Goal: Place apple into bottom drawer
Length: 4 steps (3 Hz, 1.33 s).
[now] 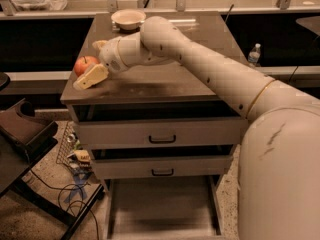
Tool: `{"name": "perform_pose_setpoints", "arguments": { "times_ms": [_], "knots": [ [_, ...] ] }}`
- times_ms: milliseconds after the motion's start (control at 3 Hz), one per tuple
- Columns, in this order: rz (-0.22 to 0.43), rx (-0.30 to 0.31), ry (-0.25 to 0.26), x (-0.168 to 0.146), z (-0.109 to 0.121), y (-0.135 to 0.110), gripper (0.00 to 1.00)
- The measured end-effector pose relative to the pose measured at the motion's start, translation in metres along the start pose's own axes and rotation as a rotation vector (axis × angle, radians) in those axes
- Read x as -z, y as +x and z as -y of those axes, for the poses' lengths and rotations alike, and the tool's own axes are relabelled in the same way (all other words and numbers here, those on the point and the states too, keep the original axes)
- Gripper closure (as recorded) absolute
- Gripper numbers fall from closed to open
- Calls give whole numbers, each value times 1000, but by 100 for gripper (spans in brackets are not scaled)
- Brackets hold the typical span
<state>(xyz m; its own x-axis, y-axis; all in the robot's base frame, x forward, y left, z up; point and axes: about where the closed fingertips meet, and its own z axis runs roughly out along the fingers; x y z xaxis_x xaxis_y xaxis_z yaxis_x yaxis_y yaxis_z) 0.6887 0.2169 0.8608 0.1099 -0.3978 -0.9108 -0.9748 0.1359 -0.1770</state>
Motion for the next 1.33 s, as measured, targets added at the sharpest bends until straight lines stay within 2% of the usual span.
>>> {"name": "perform_pose_setpoints", "arguments": {
  "times_ms": [667,1333],
  "knots": [
    [-38,0,-47,-20,-5,10,57],
    [-37,0,-56,-25,-9,10,100]
  ]
}}
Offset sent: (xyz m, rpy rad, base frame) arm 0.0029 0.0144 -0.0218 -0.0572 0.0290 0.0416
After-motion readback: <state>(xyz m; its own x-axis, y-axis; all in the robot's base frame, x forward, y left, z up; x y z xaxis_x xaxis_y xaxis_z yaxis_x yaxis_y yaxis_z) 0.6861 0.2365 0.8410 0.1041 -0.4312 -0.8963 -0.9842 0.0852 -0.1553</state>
